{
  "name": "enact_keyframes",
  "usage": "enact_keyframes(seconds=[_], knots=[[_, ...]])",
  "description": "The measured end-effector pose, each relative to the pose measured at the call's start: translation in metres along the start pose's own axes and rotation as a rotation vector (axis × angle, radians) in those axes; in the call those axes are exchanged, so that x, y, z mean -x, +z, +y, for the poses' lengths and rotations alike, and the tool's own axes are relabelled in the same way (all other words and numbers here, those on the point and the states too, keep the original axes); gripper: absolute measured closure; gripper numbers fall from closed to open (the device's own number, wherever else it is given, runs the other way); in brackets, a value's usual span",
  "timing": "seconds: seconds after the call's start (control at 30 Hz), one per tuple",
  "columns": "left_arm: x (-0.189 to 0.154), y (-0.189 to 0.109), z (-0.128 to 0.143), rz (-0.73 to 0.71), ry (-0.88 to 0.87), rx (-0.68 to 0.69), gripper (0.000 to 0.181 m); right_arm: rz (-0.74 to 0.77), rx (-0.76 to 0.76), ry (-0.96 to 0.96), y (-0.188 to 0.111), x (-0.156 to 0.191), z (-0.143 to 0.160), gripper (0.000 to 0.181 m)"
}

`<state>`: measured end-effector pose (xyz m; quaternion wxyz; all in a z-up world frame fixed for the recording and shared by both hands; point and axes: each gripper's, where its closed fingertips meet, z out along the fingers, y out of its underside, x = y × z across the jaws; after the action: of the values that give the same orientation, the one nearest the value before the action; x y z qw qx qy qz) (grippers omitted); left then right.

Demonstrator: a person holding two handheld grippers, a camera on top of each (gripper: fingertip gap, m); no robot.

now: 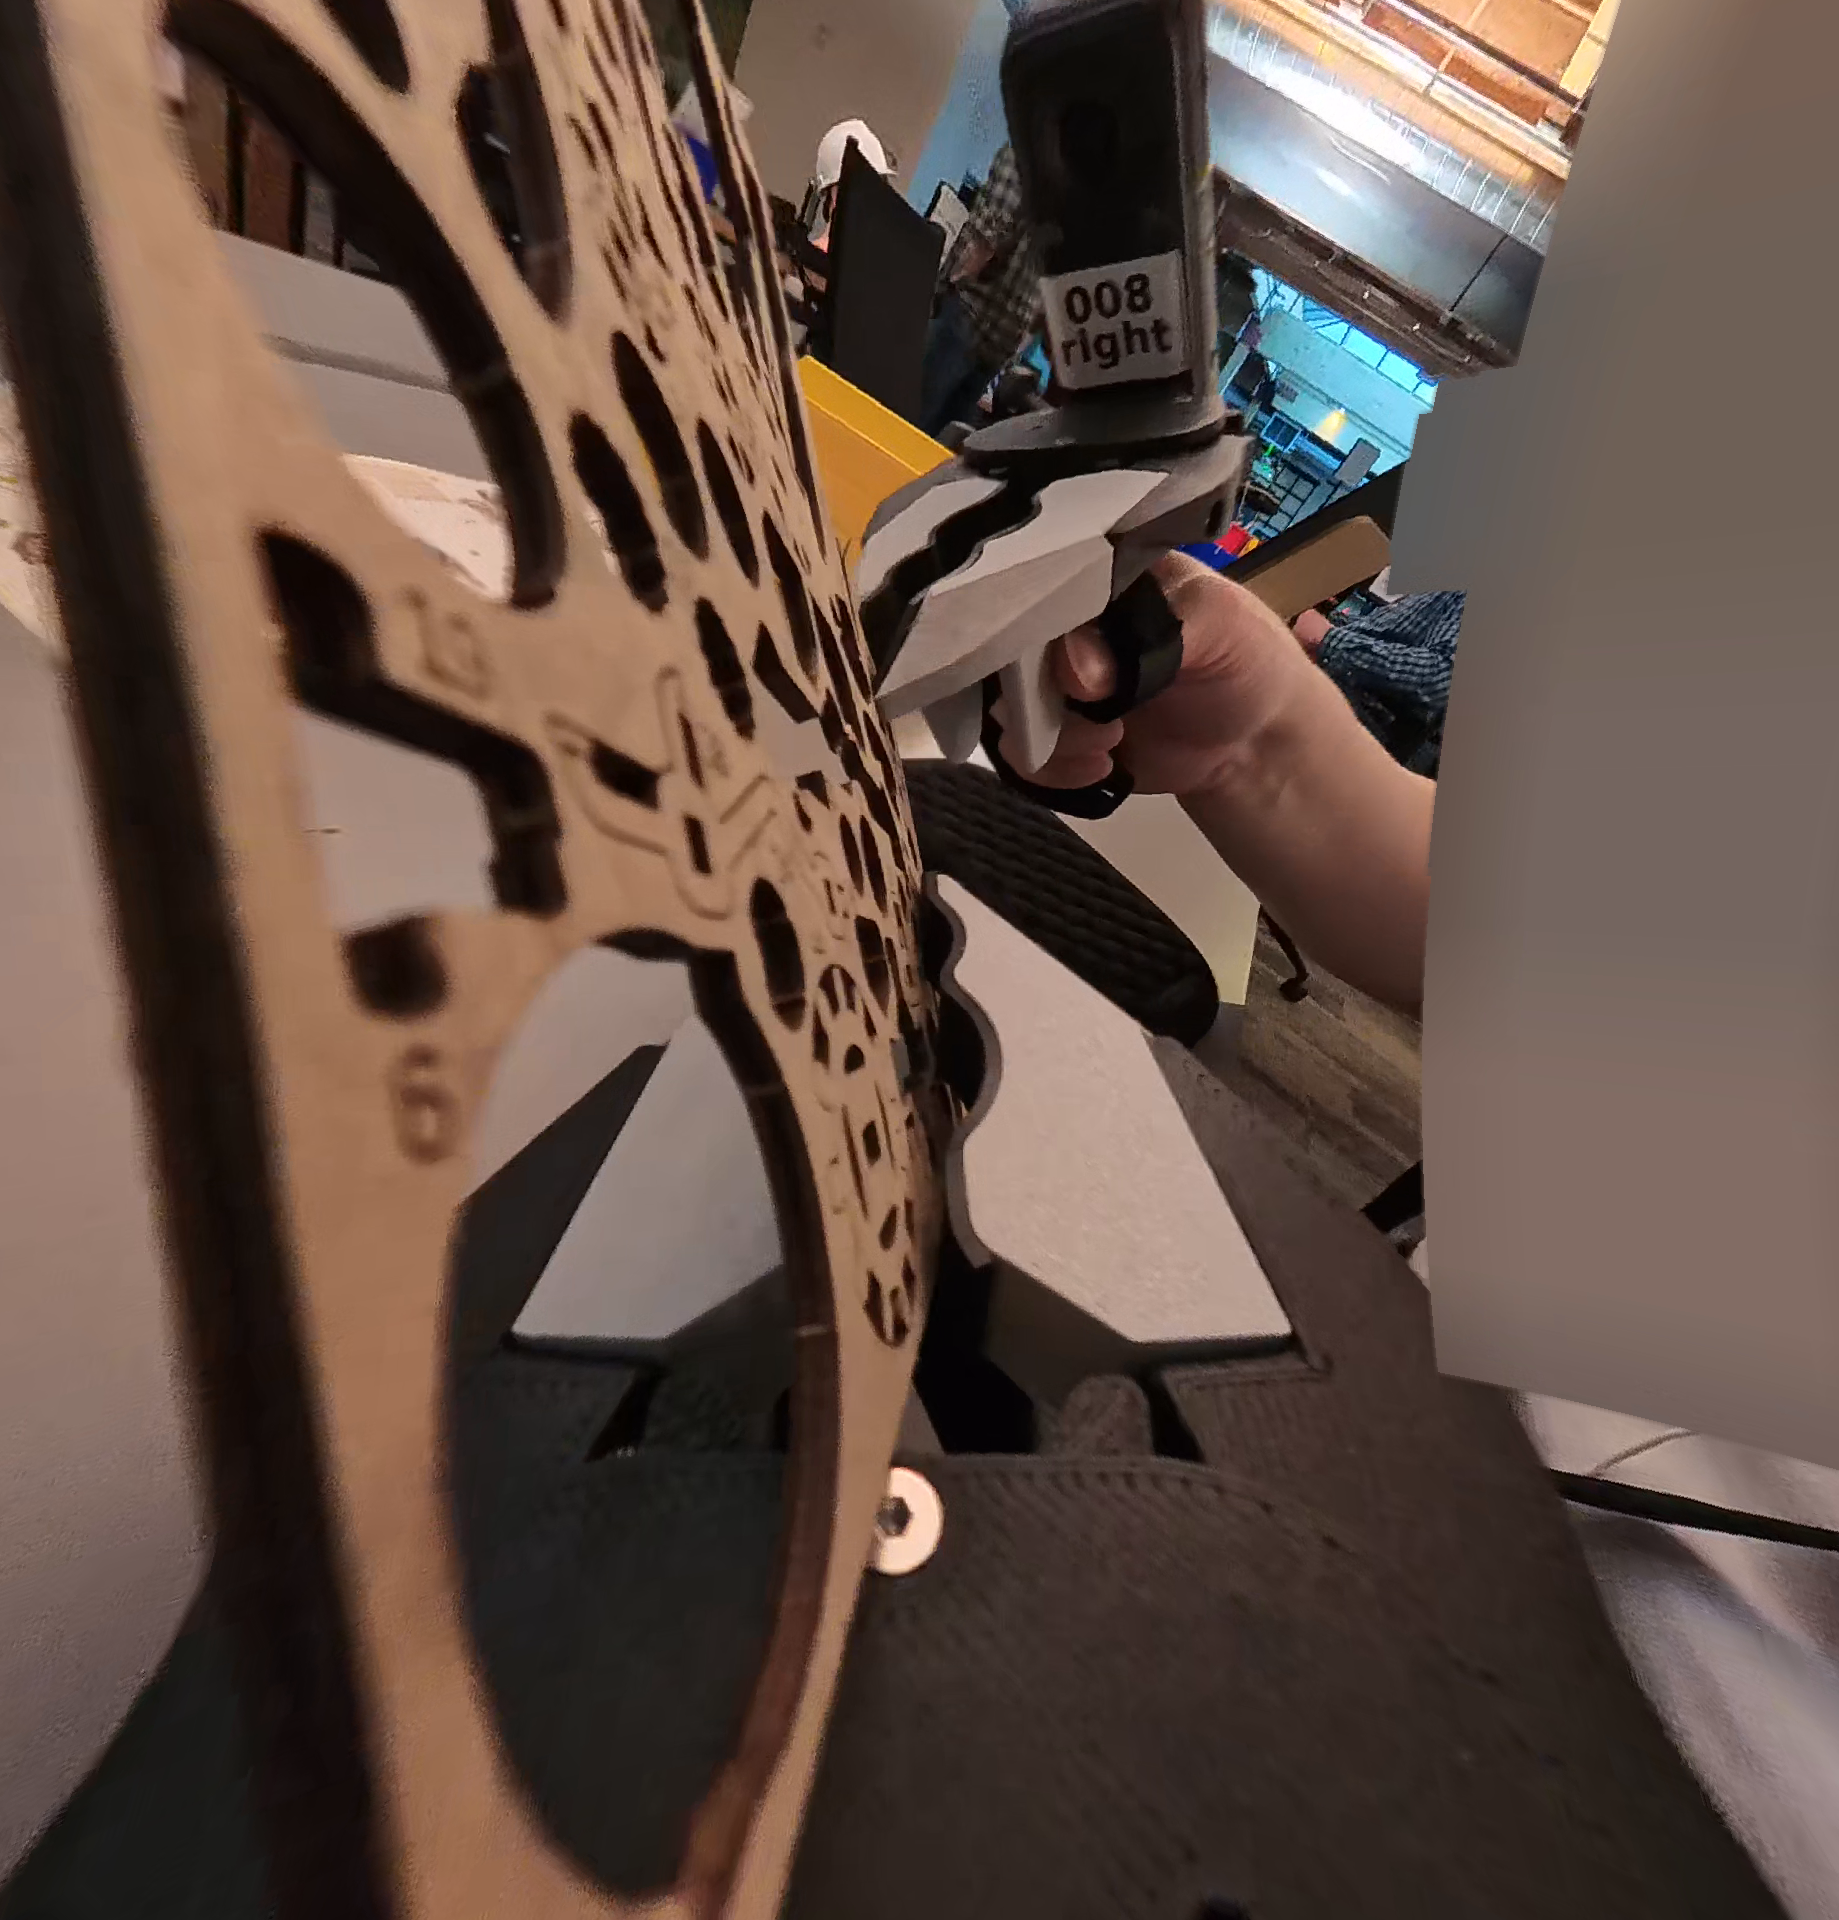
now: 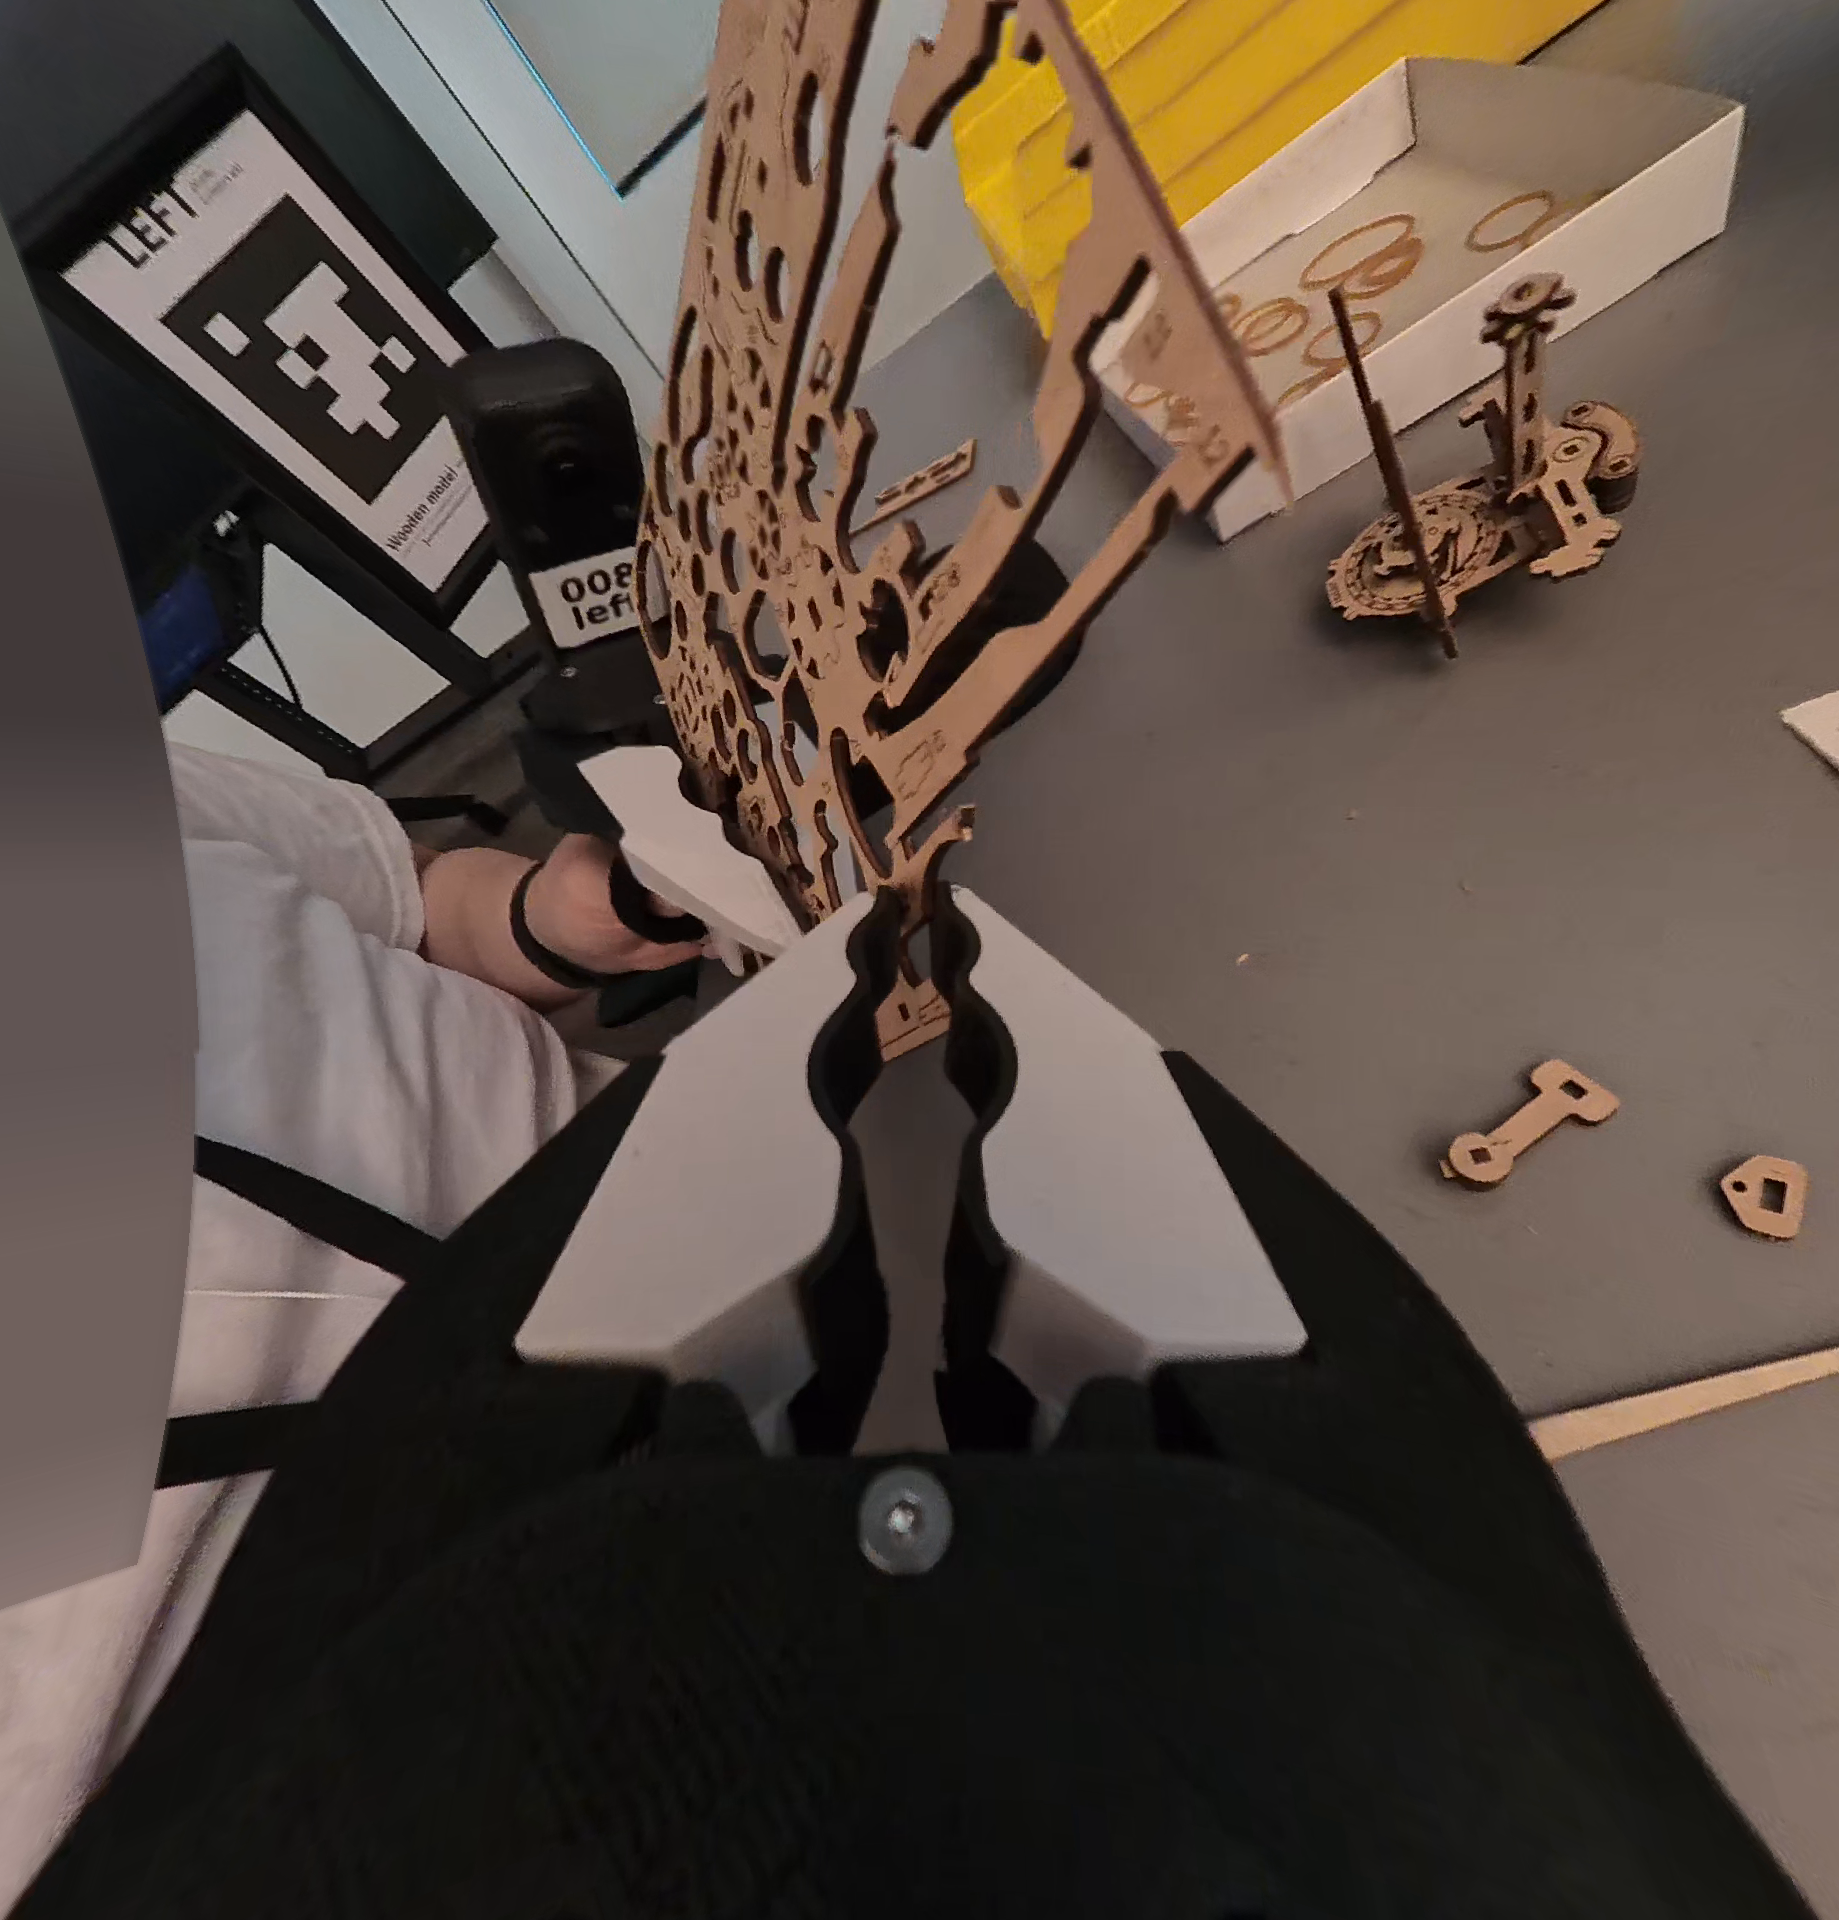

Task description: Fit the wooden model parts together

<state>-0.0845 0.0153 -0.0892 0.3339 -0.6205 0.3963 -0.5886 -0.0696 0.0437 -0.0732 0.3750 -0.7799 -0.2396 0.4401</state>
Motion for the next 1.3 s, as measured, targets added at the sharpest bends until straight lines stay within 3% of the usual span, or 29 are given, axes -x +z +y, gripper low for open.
enact_keyframes(seconds=[0.17, 0.27, 0.33, 0.43, 1.0, 1.03, 1.07, 1.3], knots=[[0.003, -0.001, 0.003, -0.025, 0.02, 0.017, 0.18, 0.062, 0.036, -0.072, 0.002, -0.002, 0.003, 0.176], [-0.003, -0.004, -0.005, 0.091, -0.121, -0.025, 0.171, -0.041, -0.029, -0.084, -0.001, 0.009, -0.007, 0.177], [-0.005, -0.005, -0.01, 0.138, -0.17, -0.052, 0.181, -0.11, -0.051, -0.047, -0.005, 0.016, -0.012, 0.179], [-0.006, -0.004, -0.013, 0.139, -0.181, -0.067, 0.172, -0.076, -0.065, -0.053, -0.009, 0.01, -0.016, 0.178], [0.001, -0.001, -0.011, 0.063, -0.138, -0.043, 0.172, 0.011, 0.0, 0.038, -0.004, 0.0, -0.01, 0.177], [0.001, -0.001, -0.011, 0.062, -0.136, -0.041, 0.18, 0.018, 0.0, 0.045, -0.004, -0.001, -0.01, 0.177], [0.001, -0.001, -0.011, 0.059, -0.134, -0.04, 0.172, 0.019, -0.003, 0.047, -0.004, 0.0, -0.01, 0.177], [0.001, -0.001, -0.012, 0.064, -0.155, -0.048, 0.172, 0.017, -0.003, 0.027, -0.005, 0.002, -0.011, 0.177]])
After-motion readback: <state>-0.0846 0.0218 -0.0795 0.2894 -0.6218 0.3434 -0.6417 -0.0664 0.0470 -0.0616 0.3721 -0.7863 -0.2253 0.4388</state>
